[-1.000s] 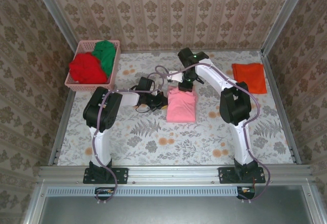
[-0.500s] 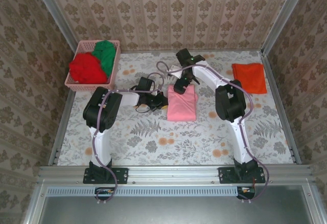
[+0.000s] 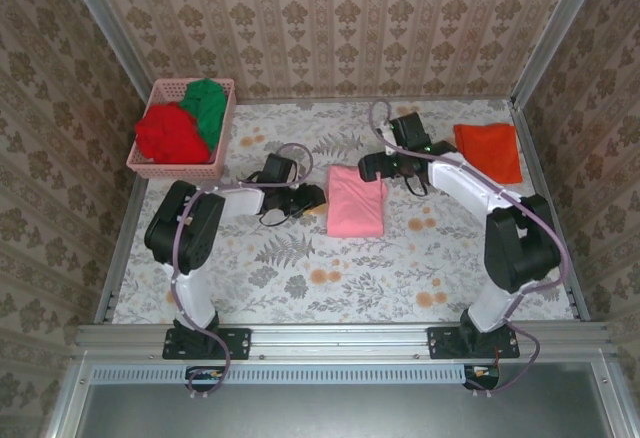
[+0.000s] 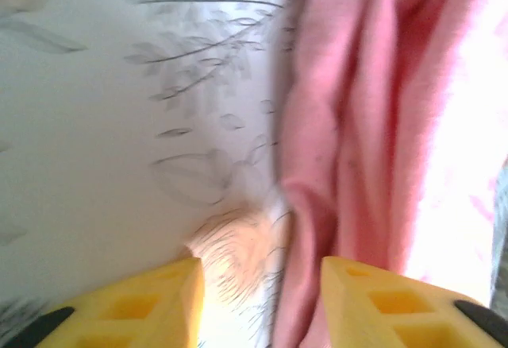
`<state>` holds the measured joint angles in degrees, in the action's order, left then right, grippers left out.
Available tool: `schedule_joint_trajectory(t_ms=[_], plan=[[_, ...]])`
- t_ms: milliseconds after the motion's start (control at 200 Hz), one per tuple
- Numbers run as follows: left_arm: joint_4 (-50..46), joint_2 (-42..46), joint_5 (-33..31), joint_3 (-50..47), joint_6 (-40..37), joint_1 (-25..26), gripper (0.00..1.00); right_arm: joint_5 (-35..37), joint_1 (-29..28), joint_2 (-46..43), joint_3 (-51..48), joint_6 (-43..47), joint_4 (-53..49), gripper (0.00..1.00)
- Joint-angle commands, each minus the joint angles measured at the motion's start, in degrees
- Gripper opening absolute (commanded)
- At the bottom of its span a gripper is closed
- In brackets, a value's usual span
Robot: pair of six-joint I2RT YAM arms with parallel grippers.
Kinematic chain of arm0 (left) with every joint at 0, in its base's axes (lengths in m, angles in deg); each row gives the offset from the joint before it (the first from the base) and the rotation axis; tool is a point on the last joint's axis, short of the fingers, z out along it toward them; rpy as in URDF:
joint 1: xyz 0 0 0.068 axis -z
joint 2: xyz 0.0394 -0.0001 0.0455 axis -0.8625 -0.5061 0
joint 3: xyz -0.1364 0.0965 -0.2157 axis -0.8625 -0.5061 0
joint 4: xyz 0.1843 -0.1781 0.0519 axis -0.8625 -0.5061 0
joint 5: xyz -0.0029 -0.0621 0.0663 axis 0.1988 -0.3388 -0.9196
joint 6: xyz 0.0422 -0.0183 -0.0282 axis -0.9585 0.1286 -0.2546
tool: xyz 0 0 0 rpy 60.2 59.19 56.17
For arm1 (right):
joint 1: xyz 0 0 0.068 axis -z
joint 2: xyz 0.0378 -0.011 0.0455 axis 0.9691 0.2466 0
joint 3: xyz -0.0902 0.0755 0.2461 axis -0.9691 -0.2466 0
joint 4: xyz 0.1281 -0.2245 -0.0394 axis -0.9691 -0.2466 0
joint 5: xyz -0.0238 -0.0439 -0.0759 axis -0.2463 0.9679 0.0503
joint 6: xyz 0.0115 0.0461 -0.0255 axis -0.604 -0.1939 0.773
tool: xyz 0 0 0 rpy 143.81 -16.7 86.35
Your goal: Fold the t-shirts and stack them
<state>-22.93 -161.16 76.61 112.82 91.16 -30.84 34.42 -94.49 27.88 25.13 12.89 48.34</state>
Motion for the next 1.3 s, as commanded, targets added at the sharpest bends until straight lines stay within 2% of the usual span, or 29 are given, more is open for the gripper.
schedule_joint_trajectory(t_ms=[0,125,165,215,340,460,550,740,805,855,1045,1160,1200,1240,1300], plan=[[-5.42,5.5,-9.98,-2.07,-2.68,-0.4,0.53,-7.39,1.01,-1.87,-7.87,-13.74,8.92,0.95],[-3.52,7.32,-9.01,-0.88,-3.01,0.67,0.68,-10.34,1.08,-0.71,-12.01,-17.15,13.33,0.95],[-3.81,6.66,-8.2,0.42,-2.88,1.23,0.78,-10.59,1.01,0.0,-12.91,-17.86,14.33,0.95],[-5.06,5.46,-7.54,2.63,-2.67,2.14,0.85,-11.05,1.08,1.09,-13.69,-18.67,15.56,0.95],[-6.14,0.58,-6.2,7.0,-2.41,4.33,0.84,-13.95,0.95,3.93,-14.17,-20.37,18.24,0.93],[-6.97,-4.01,-4.97,9.71,-1.41,5.34,0.74,-15.48,0.97,6.69,-14.34,-20.9,19.82,0.89],[-6.12,-5.88,-3.91,9.95,-0.2,5.52,0.58,-16.89,0.92,8.14,-14.47,-20.59,20.27,0.86],[-5.18,-8.53,-1.98,10.57,0.45,6.01,0.33,-23.09,0.5,11.83,-14.64,-21.62,23.36,0.8],[-5.14,-9.35,-1.41,10.89,0.55,6.14,0.2,-24.31,0.1,12.71,-14.45,-22.01,24.16,0.77],[-4.92,-9.84,-1.0,10.95,0.85,6.36,0.15,-25.58,-0.21,13.29,-14.21,-22.38,25.1,0.74],[-4.32,-10.97,-0.64,10.94,1.39,6.72,0.1,-27.99,-1.9,14.49,-12.43,-22.35,26.63,0.57],[-4.31,-10.58,-0.94,10.67,1.42,6.76,0.11,-26.46,-1.96,14.74,-11.98,-21.57,25.4,0.28],[-4.2,-10.23,-1.23,10.51,1.29,6.76,0.13,-26.02,-1.94,14.61,-11.95,-21.07,24.88,0.17],[-3.82,-9.76,-1.65,9.92,1.23,6.73,0.18,-25.61,-1.9,14.42,-11.7,-20.32,23.95,0.0],[-2.88,-8.55,-2.55,8.66,1.07,6.67,0.3,-24.17,-1.87,13.76,-10.88,-17.84,20.89,0.0]])
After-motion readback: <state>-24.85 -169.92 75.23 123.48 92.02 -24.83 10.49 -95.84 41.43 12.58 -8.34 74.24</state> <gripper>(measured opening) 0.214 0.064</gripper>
